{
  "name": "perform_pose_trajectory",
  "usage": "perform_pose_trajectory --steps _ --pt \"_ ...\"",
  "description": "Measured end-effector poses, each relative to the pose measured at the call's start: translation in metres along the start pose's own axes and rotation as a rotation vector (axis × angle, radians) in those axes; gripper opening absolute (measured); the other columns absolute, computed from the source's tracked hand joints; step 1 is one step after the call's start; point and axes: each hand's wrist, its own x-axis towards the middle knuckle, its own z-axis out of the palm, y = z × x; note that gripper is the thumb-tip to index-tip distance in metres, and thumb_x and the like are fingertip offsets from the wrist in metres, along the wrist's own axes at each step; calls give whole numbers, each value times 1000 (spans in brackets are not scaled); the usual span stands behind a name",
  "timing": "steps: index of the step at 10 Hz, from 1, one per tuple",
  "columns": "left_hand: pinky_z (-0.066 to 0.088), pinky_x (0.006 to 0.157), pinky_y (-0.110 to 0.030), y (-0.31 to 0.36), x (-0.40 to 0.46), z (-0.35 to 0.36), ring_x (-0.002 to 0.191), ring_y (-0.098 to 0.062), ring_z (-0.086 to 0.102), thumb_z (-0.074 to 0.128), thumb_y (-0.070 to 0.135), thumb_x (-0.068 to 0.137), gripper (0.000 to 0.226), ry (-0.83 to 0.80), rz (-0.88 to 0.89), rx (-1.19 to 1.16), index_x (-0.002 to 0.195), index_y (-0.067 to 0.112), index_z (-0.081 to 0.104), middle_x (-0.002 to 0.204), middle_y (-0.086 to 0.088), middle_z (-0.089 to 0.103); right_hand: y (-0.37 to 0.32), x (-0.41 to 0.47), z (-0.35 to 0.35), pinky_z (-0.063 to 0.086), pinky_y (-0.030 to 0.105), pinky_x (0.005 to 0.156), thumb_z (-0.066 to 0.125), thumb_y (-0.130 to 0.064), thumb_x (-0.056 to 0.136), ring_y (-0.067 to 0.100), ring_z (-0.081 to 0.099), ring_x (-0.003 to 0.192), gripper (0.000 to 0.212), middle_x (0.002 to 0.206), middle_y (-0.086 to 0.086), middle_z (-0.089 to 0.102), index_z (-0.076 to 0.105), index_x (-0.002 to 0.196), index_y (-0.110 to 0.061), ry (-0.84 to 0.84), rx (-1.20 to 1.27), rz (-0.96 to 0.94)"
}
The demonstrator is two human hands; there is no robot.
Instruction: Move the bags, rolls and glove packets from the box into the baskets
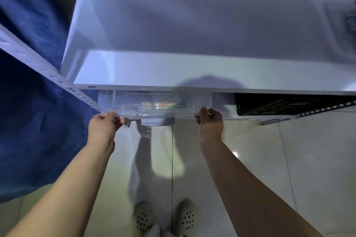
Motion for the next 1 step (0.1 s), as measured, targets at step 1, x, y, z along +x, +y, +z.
perform_pose_trajectory --steps 1 --pt "51 65 -23 -2 -17 -7 79 -22 58 46 13 93 17 -1 -24 64 79 6 53 83 -11 54 -5 -14 -25 51 27 77 58 -5 88 18 63 75 24 93 14 61 51 111 -3 -68 -139 77"
